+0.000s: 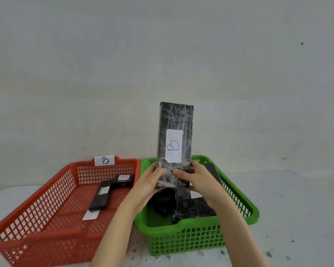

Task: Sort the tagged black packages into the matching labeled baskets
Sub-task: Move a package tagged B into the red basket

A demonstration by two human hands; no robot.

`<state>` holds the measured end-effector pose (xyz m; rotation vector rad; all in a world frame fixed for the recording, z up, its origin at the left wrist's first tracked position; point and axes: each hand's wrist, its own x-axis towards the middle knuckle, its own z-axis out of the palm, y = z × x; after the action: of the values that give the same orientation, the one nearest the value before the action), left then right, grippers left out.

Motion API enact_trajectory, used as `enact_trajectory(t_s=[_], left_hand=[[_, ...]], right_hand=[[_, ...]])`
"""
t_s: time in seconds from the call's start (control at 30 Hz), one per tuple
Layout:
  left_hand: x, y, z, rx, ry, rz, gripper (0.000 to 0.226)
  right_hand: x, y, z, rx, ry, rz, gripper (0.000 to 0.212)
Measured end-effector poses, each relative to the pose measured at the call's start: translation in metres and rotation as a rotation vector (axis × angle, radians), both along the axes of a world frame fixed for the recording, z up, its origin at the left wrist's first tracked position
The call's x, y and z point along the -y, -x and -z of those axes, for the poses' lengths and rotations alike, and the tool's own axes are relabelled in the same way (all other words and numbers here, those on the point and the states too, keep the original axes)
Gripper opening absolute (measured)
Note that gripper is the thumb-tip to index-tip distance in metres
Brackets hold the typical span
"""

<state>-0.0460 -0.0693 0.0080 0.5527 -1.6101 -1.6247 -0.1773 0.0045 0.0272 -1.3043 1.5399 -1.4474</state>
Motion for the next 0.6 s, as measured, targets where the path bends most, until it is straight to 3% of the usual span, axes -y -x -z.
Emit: enact_trajectory(t_s=[0.17,0.37,0.47,0.6], left_hand=[[0.007,-0.025,-0.008,0.053,0.078,-0.089,0.026],[0.015,-0.115,-0.029,0.107,0.115,-0.128,0.025],[0.019,-0.17,-0.043,0.054,0.186,-0.148,0.04],[0.022,-0.216,-0.059,0.083,0.269,-0.126,0.025]], right_hand=[[-0.003,0.0,-0.007,0.027,-0.009,0.002,0.053],[-0.007,-0.013,-0.018,0.108,0.116,0.045,0.059],[0.0,-0.029,-0.031,0.124,0.148,0.083,0.064],[0.016,-0.062,-0.054,0.032,0.024,-0.047,0.063]])
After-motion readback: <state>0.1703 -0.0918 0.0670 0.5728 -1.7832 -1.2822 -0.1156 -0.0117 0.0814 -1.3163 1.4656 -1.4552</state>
